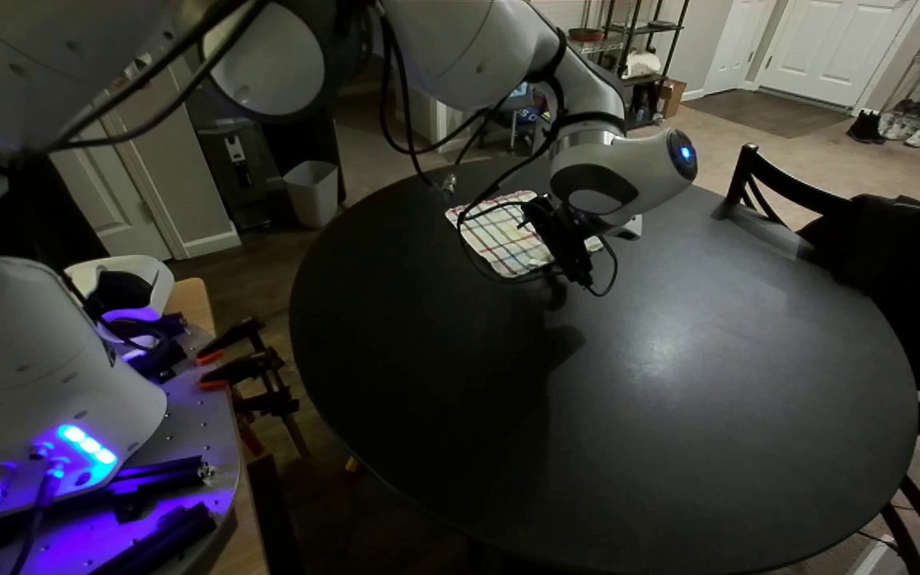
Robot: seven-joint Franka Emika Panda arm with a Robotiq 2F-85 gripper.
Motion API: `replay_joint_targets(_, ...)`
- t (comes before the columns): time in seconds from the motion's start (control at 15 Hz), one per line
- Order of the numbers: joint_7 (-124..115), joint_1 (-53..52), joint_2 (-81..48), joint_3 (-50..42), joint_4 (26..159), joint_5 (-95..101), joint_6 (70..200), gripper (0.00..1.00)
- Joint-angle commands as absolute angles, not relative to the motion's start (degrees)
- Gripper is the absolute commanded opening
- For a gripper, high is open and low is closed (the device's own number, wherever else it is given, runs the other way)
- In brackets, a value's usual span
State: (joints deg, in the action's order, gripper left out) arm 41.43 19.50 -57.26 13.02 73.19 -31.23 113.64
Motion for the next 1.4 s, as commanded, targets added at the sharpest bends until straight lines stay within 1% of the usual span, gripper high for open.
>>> replay_joint_targets(0.0,43.23,20.65,-58.13,14.09,73.09,-33.10,111.60,1.00)
replay_joint_targets(0.4,43.03,20.38,-58.74,13.46,72.42,-33.69,111.73,1.00)
replay_joint_targets(1.0,48.17,20.31,-56.85,13.80,74.60,-33.93,120.34,1.00)
replay_joint_targets(1.33,48.51,20.60,-57.47,14.12,74.21,-34.20,120.86,1.00)
